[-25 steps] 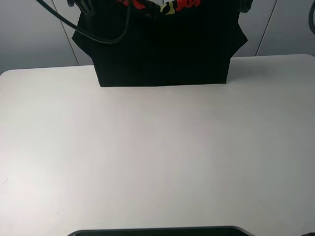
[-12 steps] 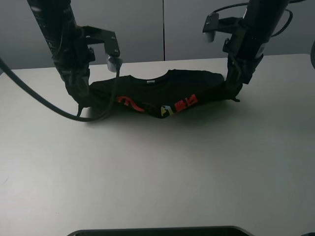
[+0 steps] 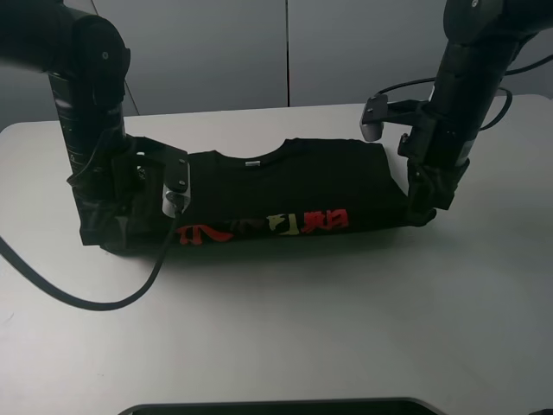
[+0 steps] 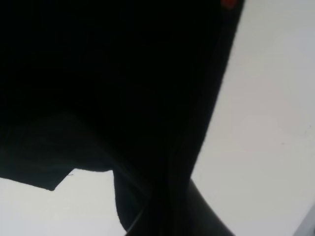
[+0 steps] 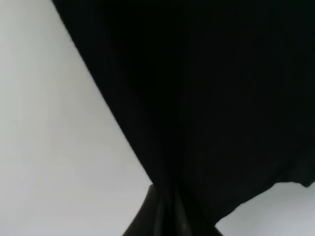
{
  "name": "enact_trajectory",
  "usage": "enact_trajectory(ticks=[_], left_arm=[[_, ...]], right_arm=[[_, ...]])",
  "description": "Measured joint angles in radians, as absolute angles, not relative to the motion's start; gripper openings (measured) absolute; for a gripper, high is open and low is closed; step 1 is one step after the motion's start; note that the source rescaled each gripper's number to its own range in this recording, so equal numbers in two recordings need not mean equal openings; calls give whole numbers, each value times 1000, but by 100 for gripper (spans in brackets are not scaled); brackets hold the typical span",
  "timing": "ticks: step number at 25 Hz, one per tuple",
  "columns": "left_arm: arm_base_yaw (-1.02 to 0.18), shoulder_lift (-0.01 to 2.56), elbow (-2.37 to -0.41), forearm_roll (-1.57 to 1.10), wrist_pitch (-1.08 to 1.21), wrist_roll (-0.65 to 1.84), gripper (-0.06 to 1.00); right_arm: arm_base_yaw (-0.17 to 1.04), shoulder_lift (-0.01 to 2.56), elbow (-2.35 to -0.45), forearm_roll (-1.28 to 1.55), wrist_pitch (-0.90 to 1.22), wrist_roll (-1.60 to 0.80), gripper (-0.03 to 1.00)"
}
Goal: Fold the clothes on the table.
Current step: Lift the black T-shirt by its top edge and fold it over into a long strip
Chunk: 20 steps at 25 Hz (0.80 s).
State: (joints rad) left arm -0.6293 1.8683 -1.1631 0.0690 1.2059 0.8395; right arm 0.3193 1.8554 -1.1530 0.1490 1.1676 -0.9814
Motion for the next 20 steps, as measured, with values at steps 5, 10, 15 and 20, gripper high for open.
enact_trajectory(ticks=[5,10,15,20], left_arm=[[-629,1868,-1161,149,1193,808,1],[-629,1866,-1161,364,985,627,1],[-629,1866,-1161,509,775,554,1],[-598,1870,-1161,626,581,467,1]], right_arm=[[319,1855,-1152,155,1104,-981,0],[319,1855,-1152,140,824,-977,0],[319,1857,-1151,62,612,-977,0],[319,1891,-1151,-13,427,-977,0]])
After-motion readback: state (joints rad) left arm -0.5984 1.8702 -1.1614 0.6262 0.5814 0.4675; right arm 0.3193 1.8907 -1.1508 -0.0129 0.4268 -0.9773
